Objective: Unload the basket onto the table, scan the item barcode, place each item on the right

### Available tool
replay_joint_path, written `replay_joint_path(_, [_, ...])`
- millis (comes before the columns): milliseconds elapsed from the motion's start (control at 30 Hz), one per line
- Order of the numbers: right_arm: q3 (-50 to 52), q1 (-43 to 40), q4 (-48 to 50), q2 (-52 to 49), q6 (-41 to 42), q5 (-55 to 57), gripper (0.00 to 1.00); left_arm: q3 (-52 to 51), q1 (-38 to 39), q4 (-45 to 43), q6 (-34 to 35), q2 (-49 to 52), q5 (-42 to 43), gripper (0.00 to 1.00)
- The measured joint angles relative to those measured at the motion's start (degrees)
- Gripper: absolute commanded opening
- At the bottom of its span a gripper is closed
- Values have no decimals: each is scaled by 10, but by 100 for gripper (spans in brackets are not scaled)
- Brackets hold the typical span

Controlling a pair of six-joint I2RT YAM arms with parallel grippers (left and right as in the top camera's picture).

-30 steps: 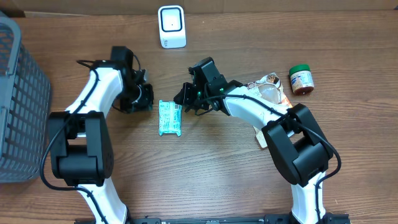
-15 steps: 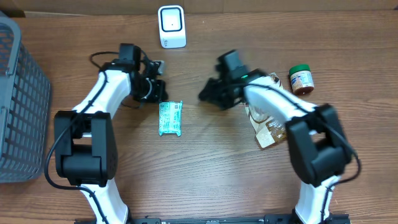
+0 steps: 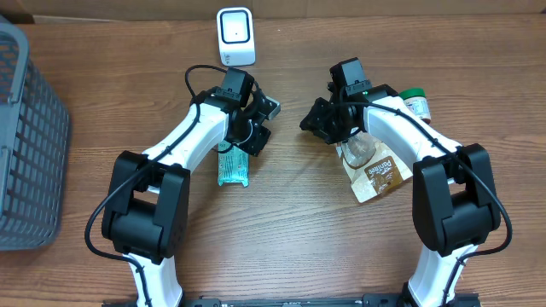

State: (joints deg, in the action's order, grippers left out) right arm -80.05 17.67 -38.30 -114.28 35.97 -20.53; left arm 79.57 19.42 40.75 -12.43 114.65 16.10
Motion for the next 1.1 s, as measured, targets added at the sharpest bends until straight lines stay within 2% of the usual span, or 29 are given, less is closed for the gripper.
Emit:
replay_joint_path(467, [0,0,-6,0,0,0,37,-12,-8,-12,22,0,-90,4])
replay_joint_path(600, [0,0,-8,0,0,0,37,-12,-10,0,83,0,-160,5])
replay_joint_path(800, [0,2,-16,0,0,-1,38,-12,-45,65,195,0,-247,5])
replay_joint_path(933, [0,16,-17,0,-5,-17,43,-12,-94,100,248,0,-257,4])
replay_joint_path(967, [0,24,-17,0,-7,-27,47,-12,-110,111,258,0,-250,4])
replay_joint_path(1100, [0,46,-17,0,-14,-58,53,2,-155,172,271,1,-220,4])
